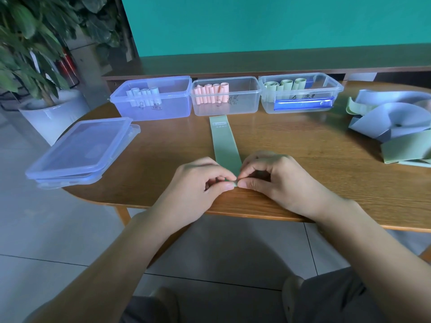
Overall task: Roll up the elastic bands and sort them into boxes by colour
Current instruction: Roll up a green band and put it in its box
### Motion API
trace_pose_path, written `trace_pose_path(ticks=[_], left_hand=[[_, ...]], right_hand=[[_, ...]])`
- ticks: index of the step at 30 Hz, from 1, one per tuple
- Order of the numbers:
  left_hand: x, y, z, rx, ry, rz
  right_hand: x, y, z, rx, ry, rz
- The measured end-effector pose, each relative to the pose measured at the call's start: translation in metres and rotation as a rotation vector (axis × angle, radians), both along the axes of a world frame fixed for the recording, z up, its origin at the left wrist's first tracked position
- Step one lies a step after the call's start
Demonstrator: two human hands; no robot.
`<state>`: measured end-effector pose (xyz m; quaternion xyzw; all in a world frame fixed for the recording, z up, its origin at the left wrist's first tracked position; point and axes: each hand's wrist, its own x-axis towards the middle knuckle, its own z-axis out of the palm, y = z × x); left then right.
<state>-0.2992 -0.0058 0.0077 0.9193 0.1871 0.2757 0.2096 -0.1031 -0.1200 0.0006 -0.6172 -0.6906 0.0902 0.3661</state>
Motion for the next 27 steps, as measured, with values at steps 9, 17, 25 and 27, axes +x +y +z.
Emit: trace_pose_path(ticks=[9, 17, 25, 27], left_hand=[[0.004, 0.000, 0.000, 0.031, 0.073, 0.056], [0.007, 0.005, 0.000, 0.060, 0.071, 0.061], [0.005, 0.006, 0.001, -0.003, 0.037, 0.065], [0.005, 0.006, 0.002, 0.002, 0.048, 0.064]], right_hand=[[0.000, 0.006, -0.004, 0.063, -0.101, -0.072], [0.000, 0.004, -0.002, 0.052, -0.073, -0.076], [0.004, 0.013, -0.003, 0.068, -0.090, -0.083], [0.005, 0.015, -0.002, 0.072, -0.092, -0.077]])
